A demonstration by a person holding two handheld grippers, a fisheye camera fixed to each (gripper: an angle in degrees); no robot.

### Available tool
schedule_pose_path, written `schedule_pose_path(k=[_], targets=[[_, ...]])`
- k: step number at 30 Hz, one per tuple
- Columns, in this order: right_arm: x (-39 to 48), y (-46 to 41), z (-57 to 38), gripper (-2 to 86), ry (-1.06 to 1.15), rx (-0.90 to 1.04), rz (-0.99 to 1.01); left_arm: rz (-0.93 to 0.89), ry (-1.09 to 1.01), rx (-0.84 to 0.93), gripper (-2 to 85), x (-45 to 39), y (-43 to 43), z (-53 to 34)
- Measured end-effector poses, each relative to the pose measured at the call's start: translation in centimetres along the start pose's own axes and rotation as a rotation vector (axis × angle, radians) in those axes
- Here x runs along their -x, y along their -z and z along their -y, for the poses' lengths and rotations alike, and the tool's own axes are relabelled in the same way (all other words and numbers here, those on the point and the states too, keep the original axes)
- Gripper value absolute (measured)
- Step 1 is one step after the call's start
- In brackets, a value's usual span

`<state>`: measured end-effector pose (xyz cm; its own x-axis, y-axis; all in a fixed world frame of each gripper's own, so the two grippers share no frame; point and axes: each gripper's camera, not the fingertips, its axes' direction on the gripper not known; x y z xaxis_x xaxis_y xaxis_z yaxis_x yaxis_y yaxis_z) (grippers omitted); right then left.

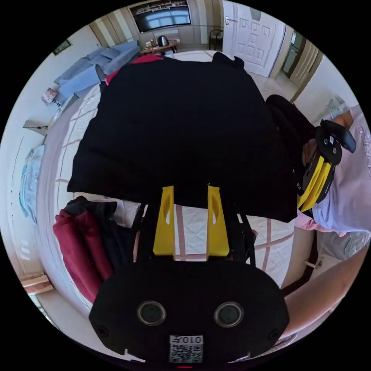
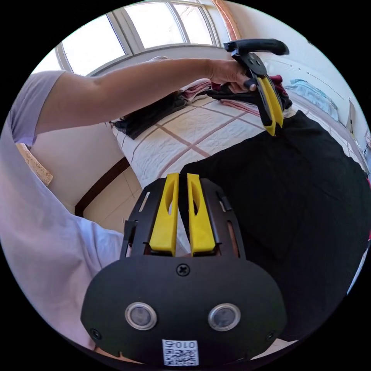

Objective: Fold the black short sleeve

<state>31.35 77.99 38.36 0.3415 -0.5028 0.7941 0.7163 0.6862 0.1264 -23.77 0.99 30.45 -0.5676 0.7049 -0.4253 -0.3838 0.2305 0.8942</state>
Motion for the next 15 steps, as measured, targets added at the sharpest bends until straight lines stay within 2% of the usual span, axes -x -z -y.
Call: schedule_pose_path(k=[2,8,15], targets=[[0.4,-0.4,0.1,4.0,0.007,0.011,-0.032,-0.06,-0.013,0.076,9.2,1.7,-1.7,1.2],[1.2,-2.1,-0.4,5.2,0.016,0.048,-0.037,-0.202,0.034,0.046,5.1,5.7,-2.6,2.4],[1.9,-1.9,-2.8,6.0,0.027,-0.014,-0.069,-0.249,0.072,0.113,4.4,8.0,-2.9,4.4]])
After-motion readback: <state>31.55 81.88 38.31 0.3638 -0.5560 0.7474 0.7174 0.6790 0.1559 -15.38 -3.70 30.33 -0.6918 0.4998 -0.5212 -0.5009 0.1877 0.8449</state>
